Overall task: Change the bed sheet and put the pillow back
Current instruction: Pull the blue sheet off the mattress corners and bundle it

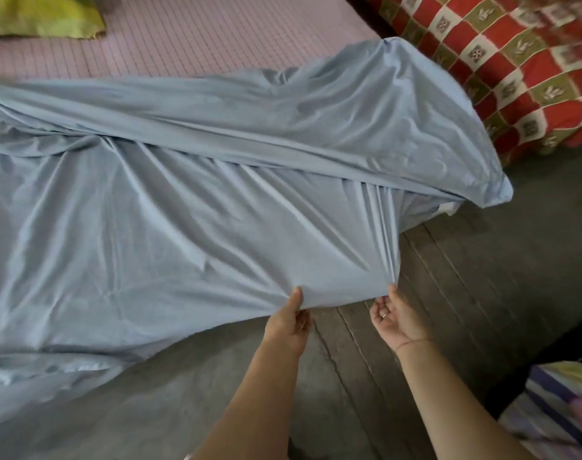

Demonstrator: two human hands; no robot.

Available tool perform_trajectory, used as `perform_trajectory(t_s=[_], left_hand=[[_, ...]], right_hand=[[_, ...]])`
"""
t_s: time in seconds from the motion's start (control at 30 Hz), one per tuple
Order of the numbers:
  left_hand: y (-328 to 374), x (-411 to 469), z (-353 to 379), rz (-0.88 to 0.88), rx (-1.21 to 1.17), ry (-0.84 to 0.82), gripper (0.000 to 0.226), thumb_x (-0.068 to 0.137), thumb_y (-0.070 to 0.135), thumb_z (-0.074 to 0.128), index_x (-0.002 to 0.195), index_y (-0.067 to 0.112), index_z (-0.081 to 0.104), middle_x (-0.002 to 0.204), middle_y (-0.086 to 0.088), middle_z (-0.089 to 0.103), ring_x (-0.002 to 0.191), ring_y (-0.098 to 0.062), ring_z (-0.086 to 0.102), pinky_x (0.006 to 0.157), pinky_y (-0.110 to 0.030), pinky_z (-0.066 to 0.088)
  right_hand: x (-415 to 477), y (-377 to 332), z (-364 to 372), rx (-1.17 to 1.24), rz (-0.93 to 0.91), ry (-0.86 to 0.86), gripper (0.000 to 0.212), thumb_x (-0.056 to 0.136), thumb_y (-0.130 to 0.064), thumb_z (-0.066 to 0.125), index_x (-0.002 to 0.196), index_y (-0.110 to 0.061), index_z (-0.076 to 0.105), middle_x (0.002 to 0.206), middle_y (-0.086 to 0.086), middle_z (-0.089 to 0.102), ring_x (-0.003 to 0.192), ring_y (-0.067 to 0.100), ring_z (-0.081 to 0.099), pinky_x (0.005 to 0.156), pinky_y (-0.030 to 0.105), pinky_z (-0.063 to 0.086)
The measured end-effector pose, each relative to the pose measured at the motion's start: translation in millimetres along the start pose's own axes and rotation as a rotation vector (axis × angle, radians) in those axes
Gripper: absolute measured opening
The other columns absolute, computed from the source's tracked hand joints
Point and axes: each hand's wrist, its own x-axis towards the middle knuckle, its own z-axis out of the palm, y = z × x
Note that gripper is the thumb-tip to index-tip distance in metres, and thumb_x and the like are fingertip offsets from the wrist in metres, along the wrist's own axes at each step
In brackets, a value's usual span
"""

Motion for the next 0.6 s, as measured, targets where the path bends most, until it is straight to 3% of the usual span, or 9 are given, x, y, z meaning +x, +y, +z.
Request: perform_trajectory(t_s=[0.1,0.2,0.27,0.37,0.43,0.47,0.5,0.57,0.6], left_hand=[[-15,5,-7,-0.012,0.042,0.018,0.016,0.086,0.018,0.072,0.097,0.012,0.062,0.09,-0.004,0.066,0.079,-0.015,0.06,0.068,-0.027,0.048],[-9,3,-12,0.011,0.05,-0.008,0.022,0.088,0.022,0.068,0.106,0.01,0.062,0.097,-0.004,0.066,0.087,-0.016,0.06,0.079,-0.029,0.048],[1,1,-22,0.042,0.066,-0.032,0.033,0.091,0.031,0.064,0.119,0.014,0.059,0.115,-0.002,0.065,0.105,-0.016,0.059,0.094,-0.031,0.041],[25,-6,-48,0.069,0.085,-0.016,0.05,0.087,0.044,0.064,0.131,0.021,0.055,0.13,0.001,0.061,0.126,-0.017,0.052,0.099,-0.029,0.037],[42,-9,-70,0.078,0.058,0.001,0.032,0.072,0.051,0.069,0.096,0.032,0.061,0.079,0.008,0.07,0.077,-0.009,0.065,0.077,-0.023,0.042],[51,-13,-81,0.087,0.054,0.011,0.03,0.066,0.052,0.068,0.077,0.03,0.052,0.053,0.009,0.053,0.05,-0.006,0.052,0.063,-0.022,0.037],[59,-14,-94,0.077,0.041,0.03,0.035,0.064,0.053,0.067,0.069,0.027,0.044,0.045,0.01,0.04,0.039,-0.006,0.041,0.057,-0.023,0.032],[75,-31,-113,0.087,-0.031,0.048,0.029,0.067,0.051,0.066,0.074,0.026,0.052,0.051,0.017,0.05,0.043,-0.006,0.05,0.061,-0.021,0.037],[82,-41,-122,0.116,-0.049,0.059,0.028,0.071,0.048,0.067,0.088,0.027,0.062,0.068,0.023,0.063,0.061,-0.006,0.064,0.072,-0.019,0.042]], right_hand=[[7,-1,-3,-0.034,0.001,0.104,0.012,0.096,-0.016,0.053,0.085,-0.02,0.058,0.08,-0.003,0.058,0.073,0.007,0.05,0.058,0.017,0.048],[9,2,16,-0.054,0.035,0.076,0.012,0.099,-0.023,0.051,0.092,-0.017,0.059,0.096,-0.001,0.058,0.087,0.012,0.054,0.085,0.026,0.045],[7,12,29,-0.106,0.122,0.031,0.027,0.098,-0.035,0.051,0.112,-0.014,0.059,0.117,0.002,0.056,0.113,0.018,0.052,0.106,0.035,0.035],[-2,35,52,-0.191,0.227,-0.024,0.059,0.095,-0.044,0.052,0.141,-0.008,0.042,0.142,0.008,0.043,0.138,0.022,0.036,0.115,0.039,0.027],[-9,55,66,-0.23,0.28,-0.041,0.064,0.094,-0.044,0.054,0.141,-0.004,0.039,0.145,0.011,0.042,0.136,0.024,0.04,0.112,0.039,0.031],[-13,65,73,-0.249,0.306,-0.054,0.065,0.093,-0.044,0.055,0.141,-0.004,0.039,0.143,0.011,0.044,0.131,0.023,0.045,0.107,0.038,0.037],[-18,77,80,-0.264,0.335,-0.071,0.065,0.093,-0.045,0.055,0.141,-0.004,0.039,0.138,0.011,0.048,0.124,0.022,0.049,0.1,0.036,0.042],[-31,101,97,-0.292,0.388,-0.11,0.057,0.093,-0.042,0.055,0.135,-0.005,0.044,0.122,0.009,0.055,0.118,0.021,0.052,0.09,0.036,0.045],[-38,115,106,-0.306,0.409,-0.135,0.051,0.094,-0.041,0.055,0.13,-0.006,0.048,0.114,0.008,0.058,0.116,0.022,0.053,0.089,0.036,0.045]])
